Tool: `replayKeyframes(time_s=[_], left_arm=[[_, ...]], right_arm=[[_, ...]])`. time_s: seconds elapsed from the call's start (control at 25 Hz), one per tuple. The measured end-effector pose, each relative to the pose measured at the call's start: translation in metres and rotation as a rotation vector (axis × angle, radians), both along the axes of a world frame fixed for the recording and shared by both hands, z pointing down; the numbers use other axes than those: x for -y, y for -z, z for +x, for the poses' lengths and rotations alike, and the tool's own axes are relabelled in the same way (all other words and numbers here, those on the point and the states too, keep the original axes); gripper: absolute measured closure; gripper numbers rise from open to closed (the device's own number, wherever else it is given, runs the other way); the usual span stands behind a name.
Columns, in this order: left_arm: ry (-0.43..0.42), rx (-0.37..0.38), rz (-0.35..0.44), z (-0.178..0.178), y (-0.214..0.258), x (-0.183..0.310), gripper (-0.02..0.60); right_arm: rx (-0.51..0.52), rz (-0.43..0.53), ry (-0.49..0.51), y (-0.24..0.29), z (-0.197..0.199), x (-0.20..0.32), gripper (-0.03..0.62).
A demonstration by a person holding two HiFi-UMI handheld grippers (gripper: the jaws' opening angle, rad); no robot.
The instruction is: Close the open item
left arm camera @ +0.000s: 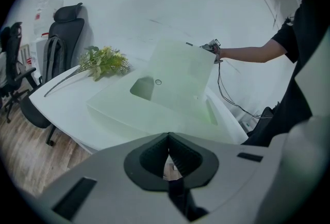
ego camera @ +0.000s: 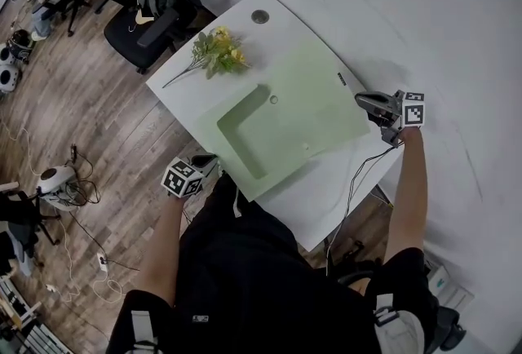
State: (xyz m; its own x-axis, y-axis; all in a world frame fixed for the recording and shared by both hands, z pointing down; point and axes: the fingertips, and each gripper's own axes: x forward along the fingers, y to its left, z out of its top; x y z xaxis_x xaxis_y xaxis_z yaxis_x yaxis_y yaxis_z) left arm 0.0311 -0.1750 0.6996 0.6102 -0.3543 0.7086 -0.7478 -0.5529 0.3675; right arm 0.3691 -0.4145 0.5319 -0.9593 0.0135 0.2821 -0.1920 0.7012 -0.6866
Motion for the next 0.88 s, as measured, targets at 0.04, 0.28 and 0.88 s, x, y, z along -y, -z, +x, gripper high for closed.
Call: replayKeyframes(time_s=[0.04,0.28,0.88], left_arm=[[0.001,-0.001,0.004,0.000,0.000,0.001,0.577],[0.018,0.000,0.028,0.000,0.000,0.001,0.577],[0.038,-0.057,0.036,-0.009,-0.003,-0.013,0.577]], right_arm=[[-0.024,0.014,0.042,-0.003,-0.008,-0.009,0.577],[-0.070,0.034,0.231,-0.033,-0.066,-0.069,0.577],[-0.028,0.147,0.210,-0.010,-0.140,-0.103,0.577]])
